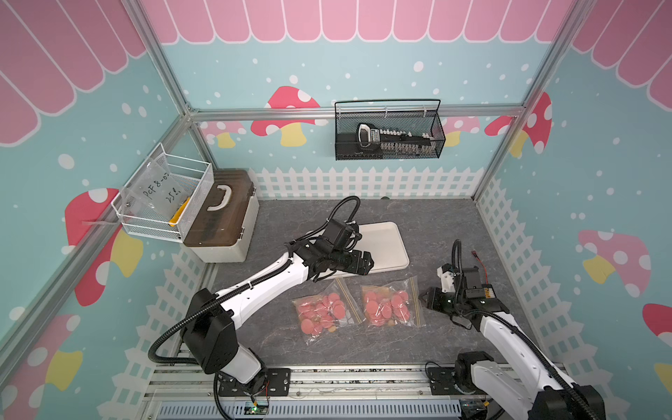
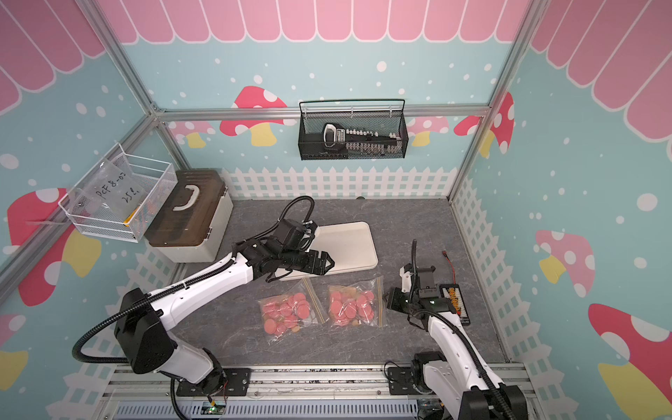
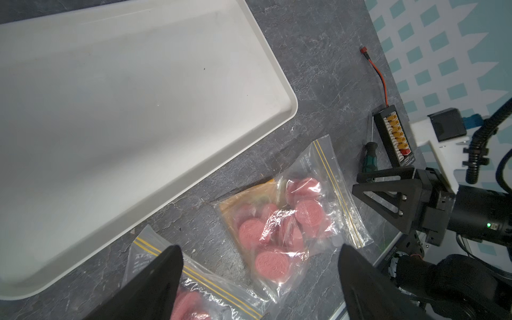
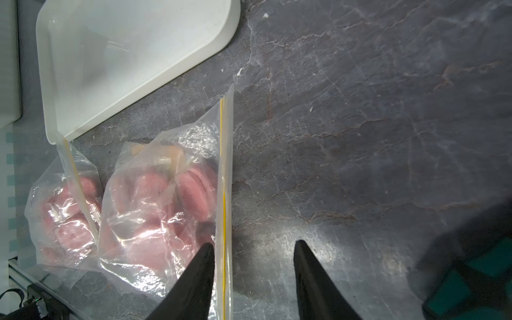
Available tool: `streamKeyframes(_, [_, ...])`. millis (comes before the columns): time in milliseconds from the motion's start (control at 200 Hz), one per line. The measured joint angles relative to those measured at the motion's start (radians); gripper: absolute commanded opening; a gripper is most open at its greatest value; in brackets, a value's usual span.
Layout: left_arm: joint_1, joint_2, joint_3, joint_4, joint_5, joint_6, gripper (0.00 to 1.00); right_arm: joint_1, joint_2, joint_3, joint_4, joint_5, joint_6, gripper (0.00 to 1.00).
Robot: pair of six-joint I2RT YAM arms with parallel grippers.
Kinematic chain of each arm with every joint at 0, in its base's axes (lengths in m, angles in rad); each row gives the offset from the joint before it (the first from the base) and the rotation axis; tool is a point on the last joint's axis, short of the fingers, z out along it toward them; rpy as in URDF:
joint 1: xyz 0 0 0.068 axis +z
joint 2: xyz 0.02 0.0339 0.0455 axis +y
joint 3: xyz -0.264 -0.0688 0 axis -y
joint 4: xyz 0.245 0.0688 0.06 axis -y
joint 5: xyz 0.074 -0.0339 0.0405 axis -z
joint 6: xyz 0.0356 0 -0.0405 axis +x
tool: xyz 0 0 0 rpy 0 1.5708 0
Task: Pour cookies out of the ziploc bag
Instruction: Open the ziploc bag at the center of the board.
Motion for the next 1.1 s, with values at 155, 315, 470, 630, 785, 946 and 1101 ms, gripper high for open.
streamKeyframes(155, [-0.003, 0.000, 0.000, 0.000, 0.000, 0.000, 0.92, 0.000, 0.011, 0.000, -0.005, 0.015, -0.001, 0.48])
streamKeyframes(315, [-0.004, 0.000, 0.000, 0.000, 0.000, 0.000, 0.92, 0.000, 0.037, 0.000, -0.002, 0.005, -0.002, 0.47])
streamKeyframes(470, [-0.004, 0.001, 0.000, 0.000, 0.000, 0.000, 0.91, 0.000, 0.067, 0.000, 0.013, -0.015, -0.002, 0.44])
streamKeyframes(630, [-0.005, 0.001, 0.000, 0.000, 0.000, 0.000, 0.91, 0.000, 0.100, 0.000, 0.026, -0.038, -0.004, 0.38])
streamKeyframes(785, [-0.006, 0.001, 0.000, 0.000, 0.000, 0.000, 0.91, 0.000, 0.113, 0.000, 0.043, -0.060, -0.009, 0.32])
streamKeyframes(946, [-0.010, 0.001, 0.000, 0.000, 0.000, -0.003, 0.91, 0.000, 0.122, 0.000, 0.060, -0.090, -0.010, 0.28])
streamKeyframes(1101, [-0.010, 0.001, 0.000, 0.000, 0.000, -0.003, 0.91, 0.000, 0.139, 0.000, 0.071, -0.109, -0.011, 0.22])
